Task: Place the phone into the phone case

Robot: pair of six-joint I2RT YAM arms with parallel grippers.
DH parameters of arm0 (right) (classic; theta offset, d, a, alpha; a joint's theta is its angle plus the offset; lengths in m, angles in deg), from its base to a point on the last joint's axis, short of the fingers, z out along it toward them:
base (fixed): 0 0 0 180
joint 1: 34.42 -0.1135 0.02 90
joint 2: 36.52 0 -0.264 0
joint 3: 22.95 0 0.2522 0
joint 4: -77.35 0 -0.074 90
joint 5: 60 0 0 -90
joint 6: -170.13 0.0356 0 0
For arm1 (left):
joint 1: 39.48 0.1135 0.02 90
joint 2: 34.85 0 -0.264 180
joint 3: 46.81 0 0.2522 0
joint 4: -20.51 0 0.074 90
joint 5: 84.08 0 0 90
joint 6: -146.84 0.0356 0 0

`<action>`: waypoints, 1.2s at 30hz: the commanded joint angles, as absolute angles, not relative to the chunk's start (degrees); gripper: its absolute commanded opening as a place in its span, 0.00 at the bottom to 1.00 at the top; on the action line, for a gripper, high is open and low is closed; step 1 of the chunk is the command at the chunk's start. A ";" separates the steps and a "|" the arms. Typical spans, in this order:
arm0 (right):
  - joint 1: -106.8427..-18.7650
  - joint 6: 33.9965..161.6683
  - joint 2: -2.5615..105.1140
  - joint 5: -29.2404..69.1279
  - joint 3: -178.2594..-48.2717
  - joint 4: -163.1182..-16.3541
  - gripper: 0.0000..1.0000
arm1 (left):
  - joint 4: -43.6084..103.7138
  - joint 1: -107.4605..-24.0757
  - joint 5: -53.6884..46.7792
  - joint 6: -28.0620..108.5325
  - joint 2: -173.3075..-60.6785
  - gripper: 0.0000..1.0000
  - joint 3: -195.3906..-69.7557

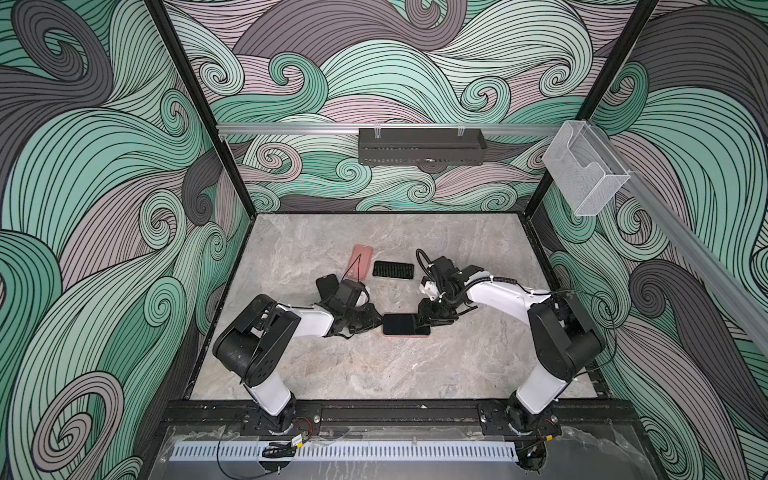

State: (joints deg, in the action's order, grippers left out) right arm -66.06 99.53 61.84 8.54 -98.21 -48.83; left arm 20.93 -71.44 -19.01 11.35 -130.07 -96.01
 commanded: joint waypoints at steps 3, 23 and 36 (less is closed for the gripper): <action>-66.23 98.35 60.11 11.29 -97.66 -46.79 0.49 | 24.49 -71.73 -20.32 12.53 -132.63 0.24 -95.60; -66.41 98.59 62.31 9.39 -94.27 -49.96 0.26 | 31.17 -72.68 -20.54 14.82 -131.60 0.30 -97.13; -67.42 99.11 64.02 7.77 -94.04 -51.79 0.24 | 32.95 -73.56 -19.31 15.09 -130.75 0.25 -96.48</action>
